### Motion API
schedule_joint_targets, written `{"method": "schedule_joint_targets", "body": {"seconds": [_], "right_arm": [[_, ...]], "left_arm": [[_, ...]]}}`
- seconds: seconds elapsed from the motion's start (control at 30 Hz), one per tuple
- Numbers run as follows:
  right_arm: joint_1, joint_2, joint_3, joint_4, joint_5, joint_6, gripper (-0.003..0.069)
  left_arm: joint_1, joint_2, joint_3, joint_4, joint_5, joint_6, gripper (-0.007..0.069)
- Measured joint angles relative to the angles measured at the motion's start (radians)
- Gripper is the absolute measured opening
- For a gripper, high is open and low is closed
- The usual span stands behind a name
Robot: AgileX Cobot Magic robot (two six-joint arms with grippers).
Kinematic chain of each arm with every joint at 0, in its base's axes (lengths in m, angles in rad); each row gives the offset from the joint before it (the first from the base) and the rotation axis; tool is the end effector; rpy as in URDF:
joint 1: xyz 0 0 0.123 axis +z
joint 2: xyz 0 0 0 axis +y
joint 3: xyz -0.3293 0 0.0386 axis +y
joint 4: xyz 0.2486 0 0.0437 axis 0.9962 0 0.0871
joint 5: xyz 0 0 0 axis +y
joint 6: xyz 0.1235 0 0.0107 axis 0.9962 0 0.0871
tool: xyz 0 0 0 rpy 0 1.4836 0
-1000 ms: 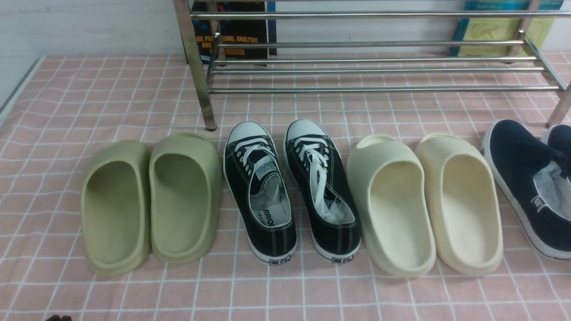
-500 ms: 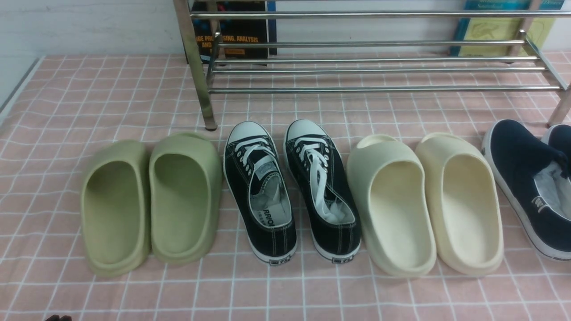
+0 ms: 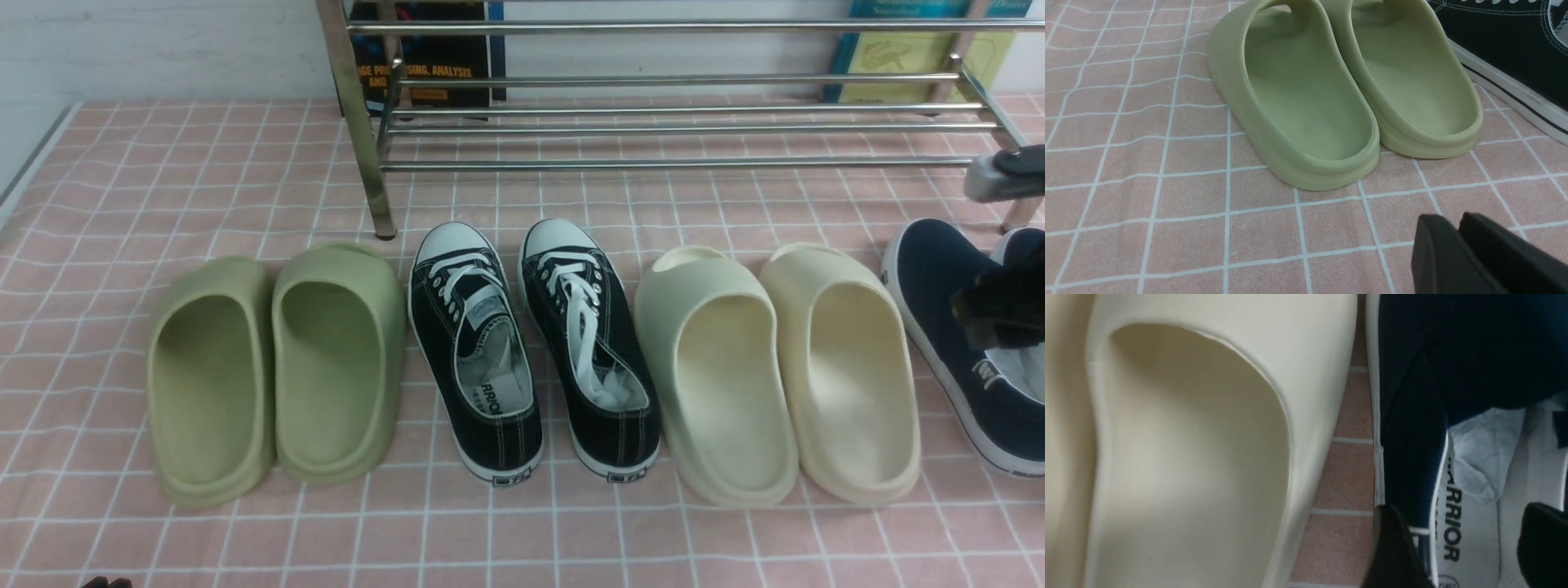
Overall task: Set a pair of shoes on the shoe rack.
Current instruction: Use the right arm to grab the shoe closest to it, then use the right arm to put a shoe into the shoe rack
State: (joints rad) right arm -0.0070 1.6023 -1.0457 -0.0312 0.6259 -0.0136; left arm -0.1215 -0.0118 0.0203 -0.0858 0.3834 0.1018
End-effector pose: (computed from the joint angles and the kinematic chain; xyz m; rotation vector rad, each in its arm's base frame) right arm 0.3398 -0.0046 0.2465 -0.0366 2.6659 -0.0392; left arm 0.0367 -0.0085 0.1622 0.1566 1.8687 -0.0984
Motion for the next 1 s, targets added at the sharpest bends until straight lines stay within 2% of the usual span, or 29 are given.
{"method": "schedule_joint_targets", "body": {"seconds": [0.1, 0.33, 0.47, 0.7, 0.87, 1.0], "right_arm": [[0.0, 0.053, -0.001, -0.002, -0.03, 0.0, 0.0348], [0.0, 0.154, -0.006, 0.004, -0.042, 0.0, 0.0112], [0.0, 0.152, -0.021, 0.01, -0.018, 0.0, 0.0032], [0.012, 0.041, -0.092, 0.009, 0.106, -0.015, 0.0023], [0.061, 0.006, -0.171, 0.041, 0.079, -0.061, 0.0023], [0.114, 0.074, -0.268, 0.108, 0.016, -0.095, 0.0023]], "left_arm": [[0.0, 0.0, 0.0, 0.0, 0.0, 0.0, 0.0107], [0.0, 0.0, 0.0, 0.003, 0.0, 0.0, 0.0111], [0.0, 0.0, 0.0, 0.003, 0.0, 0.0, 0.0114], [0.0, 0.0, 0.0, 0.003, 0.0, 0.0, 0.0124], [0.0, 0.0, 0.0, 0.003, 0.0, 0.0, 0.0129], [0.0, 0.0, 0.0, 0.003, 0.0, 0.0, 0.0129]]}}
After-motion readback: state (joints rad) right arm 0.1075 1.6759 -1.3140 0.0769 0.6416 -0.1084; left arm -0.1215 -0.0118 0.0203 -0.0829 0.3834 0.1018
